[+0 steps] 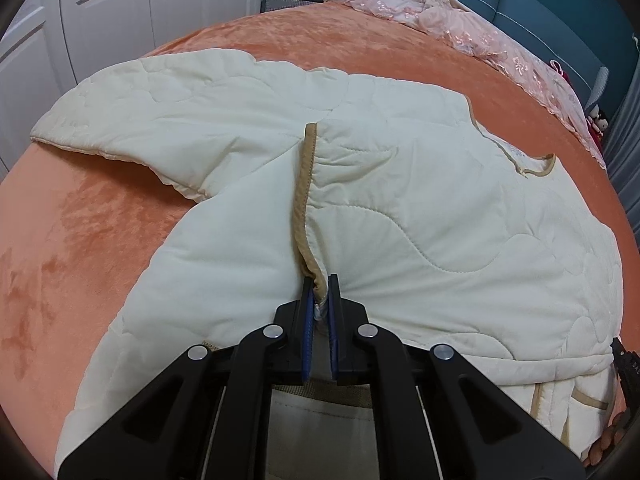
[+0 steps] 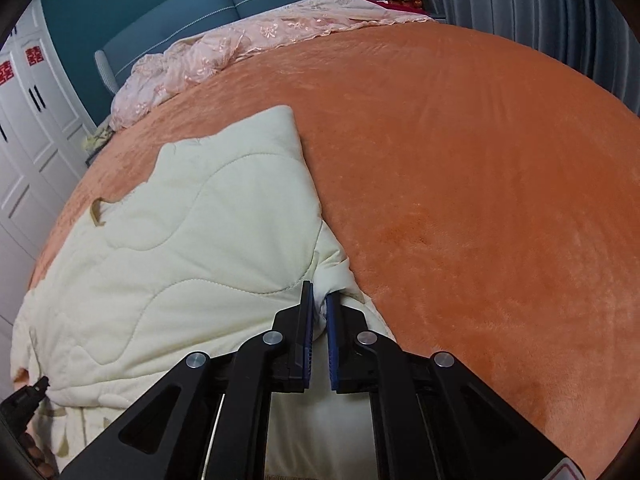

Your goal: Fold large clothes

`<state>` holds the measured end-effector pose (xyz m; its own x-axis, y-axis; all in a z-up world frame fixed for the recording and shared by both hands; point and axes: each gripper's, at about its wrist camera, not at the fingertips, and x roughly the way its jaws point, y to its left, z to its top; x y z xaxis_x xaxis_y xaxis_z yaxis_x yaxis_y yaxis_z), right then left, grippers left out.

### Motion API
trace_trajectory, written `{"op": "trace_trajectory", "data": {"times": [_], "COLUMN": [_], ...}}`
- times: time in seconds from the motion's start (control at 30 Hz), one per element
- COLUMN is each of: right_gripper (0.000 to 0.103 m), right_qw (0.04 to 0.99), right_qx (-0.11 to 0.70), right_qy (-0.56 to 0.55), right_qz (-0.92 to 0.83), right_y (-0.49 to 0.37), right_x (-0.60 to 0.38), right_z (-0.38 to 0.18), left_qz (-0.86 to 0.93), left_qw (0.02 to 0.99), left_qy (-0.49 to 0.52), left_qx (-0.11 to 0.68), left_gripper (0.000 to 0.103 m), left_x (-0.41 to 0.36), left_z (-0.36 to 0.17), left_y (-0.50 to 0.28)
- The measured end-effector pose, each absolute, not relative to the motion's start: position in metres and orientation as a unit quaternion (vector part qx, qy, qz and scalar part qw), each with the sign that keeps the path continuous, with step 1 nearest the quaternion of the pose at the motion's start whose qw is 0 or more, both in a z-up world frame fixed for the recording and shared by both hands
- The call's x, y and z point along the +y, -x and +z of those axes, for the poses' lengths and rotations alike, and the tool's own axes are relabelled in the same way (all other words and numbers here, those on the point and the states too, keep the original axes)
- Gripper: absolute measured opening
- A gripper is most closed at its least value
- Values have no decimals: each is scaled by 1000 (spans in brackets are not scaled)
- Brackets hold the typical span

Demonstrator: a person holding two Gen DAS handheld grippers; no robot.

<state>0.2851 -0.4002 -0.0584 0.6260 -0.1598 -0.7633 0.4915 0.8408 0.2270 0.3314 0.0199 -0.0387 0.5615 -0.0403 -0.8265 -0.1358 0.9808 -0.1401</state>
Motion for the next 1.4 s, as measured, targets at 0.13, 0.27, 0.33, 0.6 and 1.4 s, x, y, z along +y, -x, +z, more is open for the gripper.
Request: {"op": "trace_trajectory", "data": {"times": [0.13,0.27,0.33,0.6,1.4], "right_gripper": [4,9,10,21,14], "right_qw": [873,874,867,902,903], "right_qx": [410,409,416,392,424], "right_qy": [-177,-187,-202,-171,-71], "right_qz": [-198,-186,-187,-58,-1], "right_y": [-294,-287,-278,-267,-304], "right_x": [-394,-394,-396,-282,-165], "right_z": [-63,-57,-45,17,-58], "left_qz": [31,34,30,13,-39], "left_qw": [886,896,898,901,889], "left_qy": [75,58,65,120,194], "left_qx": [456,439,435,416,414], "left_gripper": [6,8,8,17,55], "left_x": [14,10,13,28,62], "left_z": [-43,-44,-43,-40,-24], "left_y": [-329,-326,-325,-315,-304]}}
